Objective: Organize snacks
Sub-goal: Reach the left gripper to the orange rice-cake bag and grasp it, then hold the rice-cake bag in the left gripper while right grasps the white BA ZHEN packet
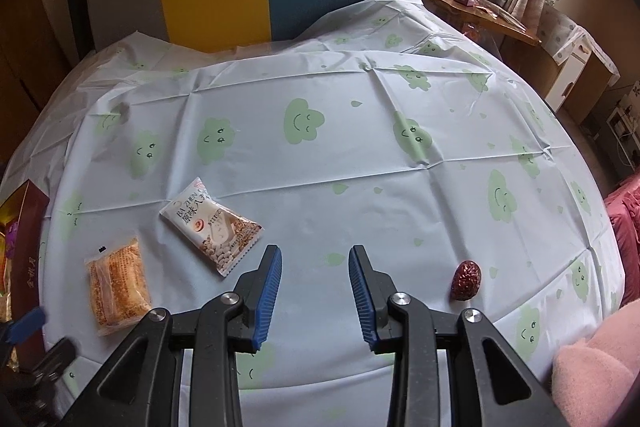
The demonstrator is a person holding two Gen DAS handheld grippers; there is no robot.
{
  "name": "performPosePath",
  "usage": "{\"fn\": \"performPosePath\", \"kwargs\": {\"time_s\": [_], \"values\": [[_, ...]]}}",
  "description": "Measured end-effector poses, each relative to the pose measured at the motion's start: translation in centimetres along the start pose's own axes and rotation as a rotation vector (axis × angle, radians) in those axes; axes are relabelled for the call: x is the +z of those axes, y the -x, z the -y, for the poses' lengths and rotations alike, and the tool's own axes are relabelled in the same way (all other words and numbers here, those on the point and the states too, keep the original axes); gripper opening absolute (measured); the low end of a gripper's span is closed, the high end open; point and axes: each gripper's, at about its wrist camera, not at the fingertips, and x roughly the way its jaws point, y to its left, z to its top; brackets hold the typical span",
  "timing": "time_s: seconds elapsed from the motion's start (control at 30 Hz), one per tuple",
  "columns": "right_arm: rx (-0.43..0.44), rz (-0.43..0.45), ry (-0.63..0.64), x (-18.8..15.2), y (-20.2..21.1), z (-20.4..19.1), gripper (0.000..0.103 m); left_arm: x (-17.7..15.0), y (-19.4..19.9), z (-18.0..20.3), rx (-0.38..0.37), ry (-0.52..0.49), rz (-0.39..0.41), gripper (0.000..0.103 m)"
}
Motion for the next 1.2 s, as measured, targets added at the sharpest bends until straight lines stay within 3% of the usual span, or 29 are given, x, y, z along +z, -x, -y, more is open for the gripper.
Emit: {"fn": "performPosePath", "kwargs": {"time_s": [0.07, 0.17, 0.3, 0.4, 0.47, 0.53, 0.7, 0.93, 1.13, 1.2], "values": [[0.003, 0.003, 0.000, 0.1, 0.0, 0.0, 0.035, 1.0, -1.1, 0.6, 0.010, 0.026, -0.007, 0.078], [0.009, 0.001, -0.010, 0.2, 0.0, 0.2, 0.035, 2.1, -2.9, 1.4, 0.008, 0.052, -0.045, 0.078], [0.026, -0.001, -0.041, 0.4, -0.1, 0.8, 0.035, 2.7, -5.4, 2.3, 0.064, 0.048, -0.084, 0.079], [0.039, -0.003, -0.061, 0.5, -0.1, 1.2, 0.035, 2.4, -6.1, 2.2, 0.087, 0.019, -0.073, 0.078], [0.041, -0.005, -0.058, 0.5, -0.2, 1.1, 0.035, 1.8, -5.7, 2.4, 0.085, -0.038, -0.042, 0.064], [0.040, -0.006, -0.045, 0.5, -0.2, 0.9, 0.035, 1.2, -5.1, 2.2, 0.067, -0.064, -0.038, 0.062], [0.038, -0.017, -0.033, 0.4, -0.5, 0.7, 0.035, -2.1, -3.0, 0.6, -0.002, -0.135, -0.034, 0.061], [0.099, -0.087, 0.017, -0.3, -1.4, -0.7, 0.035, -5.6, -1.6, -1.2, -0.028, -0.178, 0.056, 0.064], [0.188, -0.127, 0.119, -1.3, -1.4, -3.5, 0.042, -5.9, -1.8, -1.0, -0.019, -0.199, 0.086, 0.064], [0.223, -0.139, 0.174, -1.4, -1.1, -4.7, 0.053, -6.0, -1.7, -1.2, -0.024, -0.199, 0.090, 0.064]]}}
